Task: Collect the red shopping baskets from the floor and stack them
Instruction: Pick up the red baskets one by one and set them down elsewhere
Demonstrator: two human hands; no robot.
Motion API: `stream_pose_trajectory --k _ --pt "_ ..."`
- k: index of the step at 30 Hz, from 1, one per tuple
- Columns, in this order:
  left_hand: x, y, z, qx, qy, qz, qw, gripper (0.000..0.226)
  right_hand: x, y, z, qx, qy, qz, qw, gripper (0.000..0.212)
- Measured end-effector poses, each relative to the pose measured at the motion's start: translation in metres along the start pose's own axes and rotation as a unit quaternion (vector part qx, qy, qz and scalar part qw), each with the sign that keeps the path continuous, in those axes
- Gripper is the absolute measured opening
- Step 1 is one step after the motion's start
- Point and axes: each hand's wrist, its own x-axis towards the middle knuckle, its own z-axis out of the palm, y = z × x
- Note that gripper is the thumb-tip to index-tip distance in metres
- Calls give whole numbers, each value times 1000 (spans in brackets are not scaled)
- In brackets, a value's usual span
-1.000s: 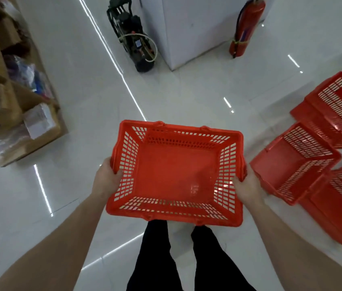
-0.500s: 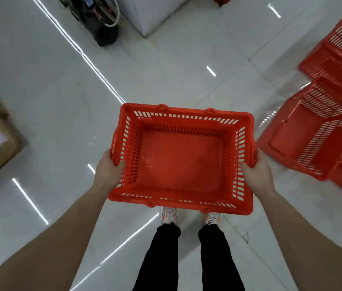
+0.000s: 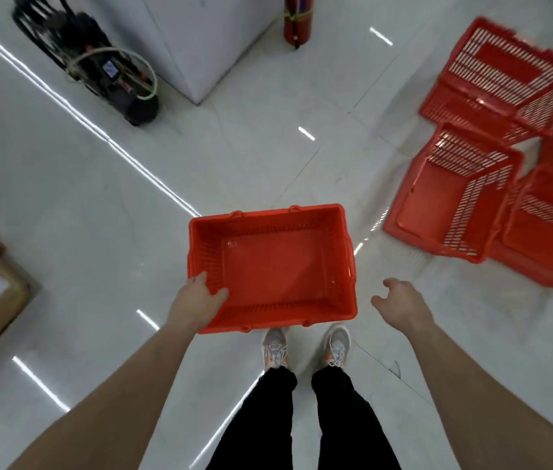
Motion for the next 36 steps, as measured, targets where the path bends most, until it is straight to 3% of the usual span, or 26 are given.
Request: stream_pose_trajectory --k 5,12,19,26,30,36 --pt "-100 121 -37 88 -11 175 980 75 -106 29 -105 -18 67 -2 998 58" --pt "-221 266 -20 238 -12 339 910 72 -220 140 -181 19 108 86 990 55" --pt "-315 403 70 351 -46 398 847 69 -282 314 -211 112 132 173 970 57" --pt "-415 543 193 347 -51 479 804 62 -322 490 -243 175 166 236 941 57" --pt "-457 607 246 353 -71 529 768 43 -335 567 -266 206 189 266 922 59" --pt "-481 700 324 416 -78 549 720 48 -330 656 -298 219 199 300 907 57"
